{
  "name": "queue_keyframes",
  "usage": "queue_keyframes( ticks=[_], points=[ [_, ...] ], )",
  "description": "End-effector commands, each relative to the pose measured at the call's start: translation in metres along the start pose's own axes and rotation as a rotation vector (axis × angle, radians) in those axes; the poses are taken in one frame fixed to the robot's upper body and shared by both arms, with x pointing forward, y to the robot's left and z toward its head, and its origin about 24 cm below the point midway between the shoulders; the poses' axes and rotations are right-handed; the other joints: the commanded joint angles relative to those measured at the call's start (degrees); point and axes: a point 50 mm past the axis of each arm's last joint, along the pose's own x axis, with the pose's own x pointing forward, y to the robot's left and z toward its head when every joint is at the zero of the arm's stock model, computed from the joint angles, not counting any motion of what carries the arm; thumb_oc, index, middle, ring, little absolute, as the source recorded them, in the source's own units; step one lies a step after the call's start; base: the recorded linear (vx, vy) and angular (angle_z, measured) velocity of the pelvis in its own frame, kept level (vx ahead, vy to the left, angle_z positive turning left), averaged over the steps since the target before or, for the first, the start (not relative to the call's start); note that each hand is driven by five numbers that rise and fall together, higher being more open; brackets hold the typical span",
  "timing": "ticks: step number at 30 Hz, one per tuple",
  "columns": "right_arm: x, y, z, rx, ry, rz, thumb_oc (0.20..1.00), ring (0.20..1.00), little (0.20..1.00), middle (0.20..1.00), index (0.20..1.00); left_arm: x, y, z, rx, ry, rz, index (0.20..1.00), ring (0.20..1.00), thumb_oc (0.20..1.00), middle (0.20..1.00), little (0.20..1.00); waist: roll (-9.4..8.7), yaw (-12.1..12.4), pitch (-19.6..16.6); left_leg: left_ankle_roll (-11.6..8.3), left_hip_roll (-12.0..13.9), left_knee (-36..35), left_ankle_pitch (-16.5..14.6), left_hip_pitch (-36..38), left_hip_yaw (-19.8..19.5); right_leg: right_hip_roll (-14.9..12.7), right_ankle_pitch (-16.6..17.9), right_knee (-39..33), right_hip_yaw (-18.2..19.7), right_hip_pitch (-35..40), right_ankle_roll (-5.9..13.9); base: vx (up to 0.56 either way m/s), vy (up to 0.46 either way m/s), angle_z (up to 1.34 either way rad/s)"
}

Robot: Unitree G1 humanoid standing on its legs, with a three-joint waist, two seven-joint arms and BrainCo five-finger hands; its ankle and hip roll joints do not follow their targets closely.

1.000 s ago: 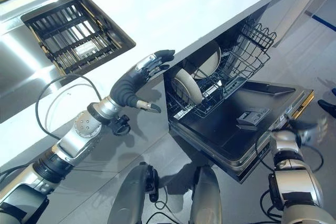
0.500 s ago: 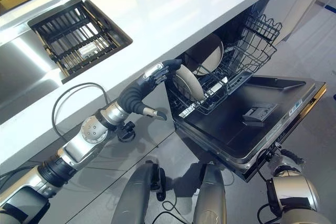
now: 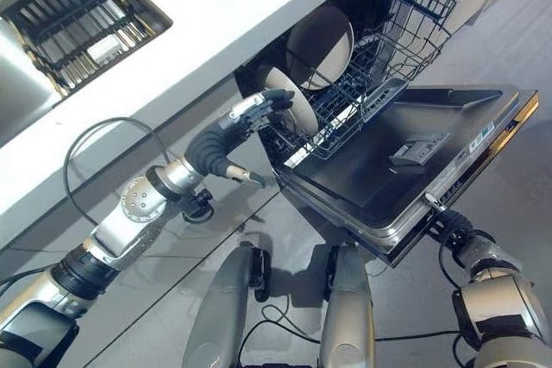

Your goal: Pick up plates and place into dishwasher.

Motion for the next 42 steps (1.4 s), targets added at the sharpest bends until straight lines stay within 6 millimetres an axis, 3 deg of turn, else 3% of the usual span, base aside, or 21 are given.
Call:
queue_keyframes(
  ticks=[1, 6, 10, 11, 17, 24, 31, 35, 38, 42],
  points=[
    [0.012, 0.198, 0.09, 0.081, -0.404, 0.985, 1.0, 1.0, 1.0, 1.0, 1.0, 0.006, -0.005, 0.025, -0.082, -0.153, -0.121, 1.0, 1.0, 1.0, 1.0, 1.0, 2.07, 5.04, 0.64, 5.77, -2.81, 0.56, -7.86, 5.53, 5.33, 0.4, -0.1, -3.43, 1.78, 2.81, -1.21, 0.02, -0.046, -0.18],
    [-0.009, 0.247, 0.114, 0.122, -0.504, 1.202, 1.0, 1.0, 1.0, 1.0, 1.0, 0.004, -0.017, 0.025, -0.288, -0.224, -0.281, 1.0, 1.0, 1.0, 1.0, 1.0, 1.58, 5.82, -0.39, 5.43, -3.06, 0.6, -8.26, 6.29, 4.52, 0.08, -0.29, -3.31, 1.14, 3.91, -0.97, 0.02, -0.035, -0.18],
    [-0.014, 0.261, 0.121, 0.155, -0.522, 1.23, 1.0, 1.0, 1.0, 1.0, 1.0, 0.008, -0.027, 0.024, -0.393, -0.269, -0.377, 1.0, 1.0, 1.0, 1.0, 1.0, 1.15, 6.14, -1.06, 5.27, -3.1, 0.23, -8.33, 7.25, 4.26, 0.08, -0.36, -3.83, 0.8, 5.22, -1.03, -0.01, -0.007, 0.0],
    [-0.015, 0.263, 0.123, 0.165, -0.53, 1.236, 1.0, 1.0, 1.0, 1.0, 1.0, 0.01, -0.03, 0.024, -0.421, -0.28, -0.404, 1.0, 1.0, 1.0, 1.0, 1.0, 0.95, 6.15, -1.12, 5.39, -3.04, -0.59, -6.5, 6.94, 4.56, -0.18, 1.24, -4.83, 0.25, 5.16, -1.63, -0.05, -0.006, 0.13],
    [-0.009, 0.258, 0.119, 0.207, -0.521, 1.18, 1.0, 1.0, 1.0, 1.0, 1.0, 0.011, -0.044, 0.016, -0.509, -0.277, -0.519, 1.0, 1.0, 1.0, 1.0, 1.0, 0.04, 6.43, -2.29, 4.98, -2.52, -2.52, -6.01, 9.13, 4.36, -0.22, 1.35, -6.64, -0.62, 8.11, -1.66, 0.01, -0.005, 0.16],
    [0.018, 0.22, 0.085, 0.213, -0.443, 0.967, 1.0, 1.0, 1.0, 1.0, 1.0, 0.006, -0.057, 0.005, -0.552, -0.24, -0.622, 1.0, 1.0, 1.0, 1.0, 1.0, -1.11, 6.41, -5.01, 4.54, -1.48, -9.17, -4.1, 14.69, 4.33, 0.7, 2.24, -12.37, -1.83, 14.34, -2.0, 0.06, 0.009, 0.33],
    [0.039, 0.188, 0.025, 0.262, -0.335, 0.808, 1.0, 1.0, 1.0, 1.0, 1.0, -0.009, -0.075, -0.031, -0.659, -0.062, -0.576, 1.0, 1.0, 1.0, 1.0, 1.0, -2.42, 5.93, -9.65, 2.76, -0.22, -22.92, 0.94, 23.69, 4.45, 3.03, 5.9, -25.2, -2.37, 23.58, -0.72, 0.14, 0.0, 0.07],
    [0.046, 0.17, -0.022, 0.434, -0.31, 0.689, 1.0, 1.0, 1.0, 1.0, 1.0, -0.033, -0.096, -0.068, -0.779, 0.113, -0.482, 1.0, 1.0, 1.0, 1.0, 1.0, -3.71, 4.82, -13.79, 0.77, 0.49, -35.51, 6.19, 30.7, 4.55, 4.65, 10.15, -38.48, -1.98, 30.49, 1.43, 0.2, 0.002, -0.08],
    [0.045, 0.167, -0.091, 0.496, -0.16, 0.627, 1.0, 1.0, 1.0, 1.0, 1.0, -0.066, -0.119, -0.1, -0.881, 0.249, -0.35, 1.0, 1.0, 1.0, 1.0, 1.0, -4.1, 3.72, -16.74, -0.36, 0.64, -44.76, 9.95, 36.35, 4.65, 5.76, 13.82, -48.21, -0.79, 35.58, 3.06, 0.21, 0.029, 0.0],
    [0.023, 0.15, -0.18, 0.439, 0.079, 0.537, 1.0, 1.0, 1.0, 1.0, 1.0, -0.118, -0.144, -0.13, -0.969, 0.405, -0.144, 1.0, 1.0, 1.0, 1.0, 1.0, -4.03, 2.67, -19.06, -1.14, 1.08, -53.47, 13.29, 41.01, 5.26, 6.08, 17.83, -56.4, 0.72, 39.0, 4.74, 0.14, 0.033, -0.18]
  ],
)
